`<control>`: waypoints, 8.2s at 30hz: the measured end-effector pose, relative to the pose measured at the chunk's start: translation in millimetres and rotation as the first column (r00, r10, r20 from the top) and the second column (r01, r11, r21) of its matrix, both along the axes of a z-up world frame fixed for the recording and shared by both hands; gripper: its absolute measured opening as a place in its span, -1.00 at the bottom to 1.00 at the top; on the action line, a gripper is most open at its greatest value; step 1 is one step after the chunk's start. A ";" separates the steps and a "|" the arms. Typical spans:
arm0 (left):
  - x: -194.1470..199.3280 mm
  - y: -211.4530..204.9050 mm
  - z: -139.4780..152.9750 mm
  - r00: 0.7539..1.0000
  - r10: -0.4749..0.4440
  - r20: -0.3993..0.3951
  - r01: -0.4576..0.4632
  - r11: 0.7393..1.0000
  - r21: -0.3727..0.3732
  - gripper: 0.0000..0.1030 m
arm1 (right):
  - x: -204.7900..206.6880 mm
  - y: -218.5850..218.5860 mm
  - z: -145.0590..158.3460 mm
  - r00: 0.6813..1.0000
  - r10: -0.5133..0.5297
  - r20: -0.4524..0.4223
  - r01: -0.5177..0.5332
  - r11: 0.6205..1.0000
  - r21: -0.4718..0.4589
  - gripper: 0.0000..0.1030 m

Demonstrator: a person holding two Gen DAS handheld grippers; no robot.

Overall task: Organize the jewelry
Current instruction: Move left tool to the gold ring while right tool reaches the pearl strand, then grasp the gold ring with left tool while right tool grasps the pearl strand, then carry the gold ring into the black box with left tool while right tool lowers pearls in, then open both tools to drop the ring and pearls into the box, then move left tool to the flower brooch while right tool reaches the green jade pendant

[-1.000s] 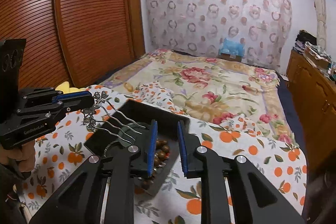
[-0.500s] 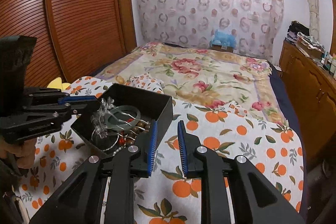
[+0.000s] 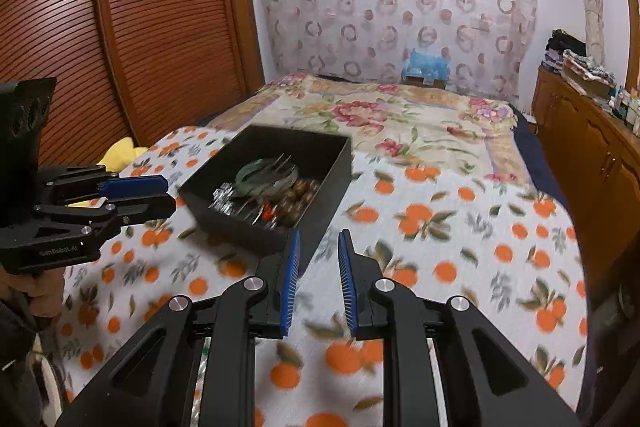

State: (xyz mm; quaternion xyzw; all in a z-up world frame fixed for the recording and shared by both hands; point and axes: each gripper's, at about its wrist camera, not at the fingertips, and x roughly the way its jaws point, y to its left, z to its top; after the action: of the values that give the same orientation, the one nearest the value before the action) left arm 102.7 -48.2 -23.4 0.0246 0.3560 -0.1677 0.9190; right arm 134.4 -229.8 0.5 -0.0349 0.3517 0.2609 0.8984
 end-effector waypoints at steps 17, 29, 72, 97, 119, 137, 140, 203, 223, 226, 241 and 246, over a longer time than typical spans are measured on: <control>-75.3 -1.2 -16.4 1.000 0.024 -0.009 -0.024 0.999 0.022 -0.46 | -86.1 1.8 -33.4 0.998 0.028 -0.064 -0.028 1.000 0.000 -0.32; -86.3 1.2 -18.1 1.000 0.001 -0.015 0.000 0.998 0.068 -0.21 | -89.8 27.2 -47.9 0.989 0.074 -0.131 -0.087 0.992 -0.096 -0.22; -45.2 -37.7 -58.2 0.994 -0.066 -0.092 0.081 0.981 0.176 -0.54 | -75.6 5.7 -52.4 0.992 -0.004 -0.123 -0.014 0.990 -0.142 -0.33; -55.5 -12.8 -29.8 1.000 -0.007 -0.016 0.009 0.996 0.089 -0.54 | -86.0 13.3 -15.8 0.996 0.076 -0.054 -0.082 0.990 -0.114 -0.83; -45.9 6.4 12.6 0.997 0.038 0.073 -0.041 0.998 0.045 -0.54 | -67.6 24.0 84.3 0.982 0.109 0.156 -0.093 0.990 -0.106 -0.83; -5.9 11.5 36.7 0.991 0.055 0.125 -0.061 0.997 0.045 -0.54 | -15.5 45.3 168.8 0.947 0.092 0.309 -0.051 0.989 -0.139 -0.83; -1.3 13.0 39.1 0.990 0.059 0.128 -0.066 0.997 0.045 -0.54 | -4.3 47.4 178.7 0.945 0.089 0.316 -0.048 0.990 -0.134 -0.83; 73.8 -7.1 -3.7 0.997 0.073 0.037 -0.075 0.995 0.067 -0.20 | 35.5 25.2 32.5 0.998 0.056 0.015 -0.055 0.998 -0.037 -0.75; -14.7 -7.5 -28.7 1.000 -0.024 -0.005 0.024 0.999 0.042 0.01 | -45.6 16.5 -22.6 0.997 0.058 -0.050 -0.060 0.997 -0.042 -0.50; -22.9 -17.8 -37.5 0.998 -0.060 -0.029 0.061 0.997 0.036 0.01 | -54.1 11.6 -23.9 0.997 0.051 -0.052 -0.054 0.998 -0.042 -0.50; -28.4 -46.9 -60.4 0.984 -0.140 -0.109 0.147 0.987 0.065 -0.54 | -67.7 -0.4 -25.6 0.998 0.040 -0.058 -0.042 0.998 -0.036 -0.50; -27.7 -47.7 -63.9 0.982 -0.149 -0.120 0.158 0.985 0.070 -0.73 | -70.0 4.7 -25.7 0.996 0.056 -0.065 -0.059 0.997 -0.042 -0.50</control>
State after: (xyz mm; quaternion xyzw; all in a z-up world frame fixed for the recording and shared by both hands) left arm 75.0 -95.9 -87.3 0.0789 0.4115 -0.2248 0.8797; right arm 64.4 -225.1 -25.2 -0.0564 0.3846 0.2797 0.8779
